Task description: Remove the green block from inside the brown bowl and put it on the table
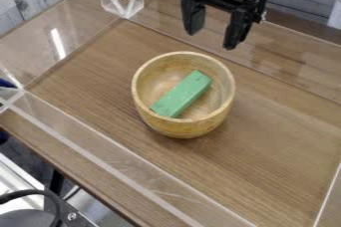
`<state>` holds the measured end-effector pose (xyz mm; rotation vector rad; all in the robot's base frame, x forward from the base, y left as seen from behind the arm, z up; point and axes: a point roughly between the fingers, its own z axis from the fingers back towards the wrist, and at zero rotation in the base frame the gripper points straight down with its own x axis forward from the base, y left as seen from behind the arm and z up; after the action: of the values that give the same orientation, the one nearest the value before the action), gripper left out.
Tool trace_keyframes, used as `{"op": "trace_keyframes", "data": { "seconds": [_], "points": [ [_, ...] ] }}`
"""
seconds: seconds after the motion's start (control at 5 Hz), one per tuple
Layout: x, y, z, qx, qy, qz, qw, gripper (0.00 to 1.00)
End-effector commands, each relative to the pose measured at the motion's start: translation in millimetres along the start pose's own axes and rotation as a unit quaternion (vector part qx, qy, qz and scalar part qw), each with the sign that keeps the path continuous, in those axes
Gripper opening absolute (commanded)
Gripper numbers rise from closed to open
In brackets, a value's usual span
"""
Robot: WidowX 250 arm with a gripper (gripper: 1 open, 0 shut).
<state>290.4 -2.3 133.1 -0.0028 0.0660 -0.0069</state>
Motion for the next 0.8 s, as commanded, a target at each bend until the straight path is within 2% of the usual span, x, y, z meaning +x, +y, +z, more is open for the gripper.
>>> {"op": "trace_keyframes", "data": {
  "seconds": [0.0, 0.2, 0.6],
  "points": [
    [-7.8, 6, -10.6, 0.007, 0.009, -0.009, 0.9999, 1.0],
    [-21.5, 13, -27.6, 0.016, 0.02, -0.019, 0.9995, 1.0],
    [-32.9, 30, -57.3, 0.013, 0.011, -0.027, 0.9995, 1.0]
  ]
}}
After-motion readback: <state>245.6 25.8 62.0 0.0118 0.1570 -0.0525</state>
